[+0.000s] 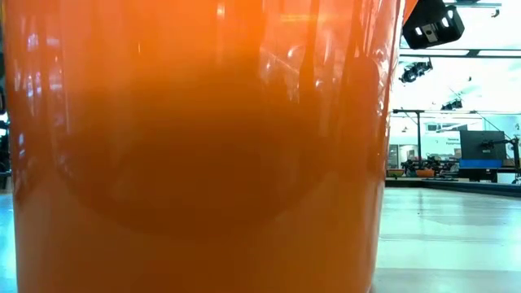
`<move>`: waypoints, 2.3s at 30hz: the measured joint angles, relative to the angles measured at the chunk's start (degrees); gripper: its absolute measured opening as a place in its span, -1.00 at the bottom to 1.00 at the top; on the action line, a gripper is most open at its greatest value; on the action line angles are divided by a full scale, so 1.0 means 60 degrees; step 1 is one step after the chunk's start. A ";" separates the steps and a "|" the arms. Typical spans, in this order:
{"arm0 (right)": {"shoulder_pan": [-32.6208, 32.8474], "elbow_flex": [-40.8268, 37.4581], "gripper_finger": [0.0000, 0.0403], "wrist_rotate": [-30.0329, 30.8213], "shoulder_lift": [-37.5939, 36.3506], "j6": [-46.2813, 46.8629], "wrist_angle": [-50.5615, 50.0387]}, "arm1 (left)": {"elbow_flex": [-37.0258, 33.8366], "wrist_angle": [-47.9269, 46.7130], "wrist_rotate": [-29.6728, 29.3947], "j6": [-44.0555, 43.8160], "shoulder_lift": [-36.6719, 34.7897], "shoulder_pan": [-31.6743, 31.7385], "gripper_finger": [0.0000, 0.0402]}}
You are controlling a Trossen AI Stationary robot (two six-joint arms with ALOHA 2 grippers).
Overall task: Organize candy in baskets
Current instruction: Put the dark brown chocolate bar into the dark purple bucket
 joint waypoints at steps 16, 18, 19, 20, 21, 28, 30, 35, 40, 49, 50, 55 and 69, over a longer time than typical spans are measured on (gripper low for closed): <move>-0.0058 0.0000 -0.20 0.0143 0.0000 -0.0593 0.0004 | -0.0018 -0.0251 0.1152 -0.0031 -0.0371 0.0549 -0.69; -0.0058 0.0000 -0.20 0.0217 0.0000 -0.0678 -0.0002 | -0.0020 -0.0247 0.1171 -0.0031 -0.0542 0.0549 -0.69; -0.0058 0.0000 -0.20 0.0218 0.0000 -0.0678 -0.0004 | -0.0020 -0.0222 0.1160 -0.0033 -0.0634 0.0549 -0.69; -0.0058 0.0000 -0.20 0.0216 0.0000 -0.0681 -0.0004 | -0.0020 -0.0167 0.1136 -0.0053 -0.0747 0.0549 -0.69; -0.0058 0.0000 -0.20 0.0219 0.0000 -0.0680 -0.0005 | -0.0019 -0.0060 0.1097 -0.0089 -0.0888 0.0549 -0.69; -0.0124 0.0000 -0.20 -0.0009 0.0000 -0.0678 -0.0015 | 0.0473 0.0007 0.0153 -0.0037 -0.1638 0.0767 -0.69; -0.0124 0.0000 -0.20 -0.0012 0.0000 -0.0678 -0.0011 | 0.0613 -0.0260 -0.0038 -0.0037 -0.1715 0.0905 -0.69; -0.0124 0.0000 -0.20 -0.0033 0.0000 -0.0678 -0.0006 | 0.0920 -0.0855 0.0089 0.0086 -0.1733 0.1284 -0.69; -0.0124 0.0000 -0.20 0.0875 0.0000 0.0267 -0.0029 | 0.1081 -0.0953 0.0154 0.1074 -0.1737 0.1584 -0.69; -0.0131 0.0000 -0.20 0.1107 0.0000 0.0430 -0.0022 | 0.1350 -0.3074 0.0255 0.2754 -0.2123 0.1793 -0.69; -0.0131 0.0000 -0.20 0.1107 0.0000 0.0430 -0.0018 | 0.1359 -0.3319 0.0371 0.2817 -0.2237 0.1743 -0.69; -0.0131 0.0000 -0.20 0.1107 0.0000 0.0430 -0.0001 | 0.1364 -0.4505 0.0563 0.2290 -0.2616 0.1393 -0.69; -0.0131 0.0000 -0.20 0.1079 0.0000 0.0429 0.0004 | 0.1266 -0.5397 0.0438 0.1215 -0.2633 0.1066 -0.46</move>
